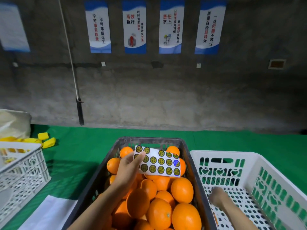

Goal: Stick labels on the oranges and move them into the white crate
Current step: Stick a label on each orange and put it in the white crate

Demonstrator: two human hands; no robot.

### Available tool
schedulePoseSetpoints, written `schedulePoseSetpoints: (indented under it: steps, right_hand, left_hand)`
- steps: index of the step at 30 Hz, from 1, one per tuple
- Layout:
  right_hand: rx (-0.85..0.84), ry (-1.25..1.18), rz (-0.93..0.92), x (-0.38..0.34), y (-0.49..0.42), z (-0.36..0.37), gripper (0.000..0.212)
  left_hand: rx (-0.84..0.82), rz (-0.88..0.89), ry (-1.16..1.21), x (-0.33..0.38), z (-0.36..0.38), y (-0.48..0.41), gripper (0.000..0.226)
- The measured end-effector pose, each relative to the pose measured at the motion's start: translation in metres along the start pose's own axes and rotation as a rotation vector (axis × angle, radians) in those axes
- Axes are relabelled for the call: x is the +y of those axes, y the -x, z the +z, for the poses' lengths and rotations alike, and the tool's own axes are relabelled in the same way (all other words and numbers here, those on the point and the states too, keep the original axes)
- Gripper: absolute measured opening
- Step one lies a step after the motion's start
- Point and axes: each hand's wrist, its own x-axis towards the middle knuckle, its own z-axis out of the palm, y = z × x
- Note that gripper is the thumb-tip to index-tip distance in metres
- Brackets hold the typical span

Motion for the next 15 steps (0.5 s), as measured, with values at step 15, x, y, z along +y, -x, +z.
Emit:
schedulePoseSetpoints:
  steps: [15]
  right_hand:
    - [0.492, -0.405, -0.964, -0.138, 0.122, -0.037, 0.024]
  left_hand:
    - [-0.198, 0.133, -0.350, -0.007, 0.012, 0.008, 0.022]
